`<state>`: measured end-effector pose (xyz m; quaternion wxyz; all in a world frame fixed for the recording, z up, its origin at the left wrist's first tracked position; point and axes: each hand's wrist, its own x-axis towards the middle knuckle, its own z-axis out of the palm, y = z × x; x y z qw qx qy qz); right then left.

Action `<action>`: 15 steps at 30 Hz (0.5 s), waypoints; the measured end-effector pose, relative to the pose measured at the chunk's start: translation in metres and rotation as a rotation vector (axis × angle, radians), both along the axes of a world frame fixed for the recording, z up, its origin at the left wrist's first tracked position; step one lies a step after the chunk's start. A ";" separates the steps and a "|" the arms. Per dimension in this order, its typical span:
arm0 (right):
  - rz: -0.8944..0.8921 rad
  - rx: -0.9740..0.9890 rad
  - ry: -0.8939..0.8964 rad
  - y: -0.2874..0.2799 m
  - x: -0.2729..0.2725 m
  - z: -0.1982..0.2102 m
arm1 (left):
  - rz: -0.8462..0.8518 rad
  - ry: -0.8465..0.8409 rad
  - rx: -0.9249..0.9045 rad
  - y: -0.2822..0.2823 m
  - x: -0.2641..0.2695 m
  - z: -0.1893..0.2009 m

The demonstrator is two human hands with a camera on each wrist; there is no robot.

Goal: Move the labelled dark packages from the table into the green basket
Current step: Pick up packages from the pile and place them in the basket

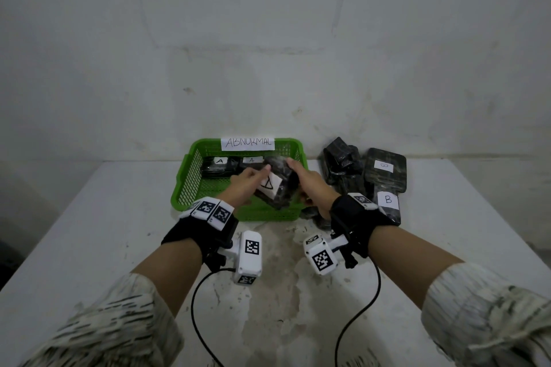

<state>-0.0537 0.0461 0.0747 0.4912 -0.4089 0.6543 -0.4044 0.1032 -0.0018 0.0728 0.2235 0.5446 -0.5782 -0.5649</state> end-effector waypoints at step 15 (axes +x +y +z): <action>-0.132 -0.017 -0.058 -0.021 0.000 -0.025 | 0.241 0.398 0.236 -0.005 -0.004 -0.016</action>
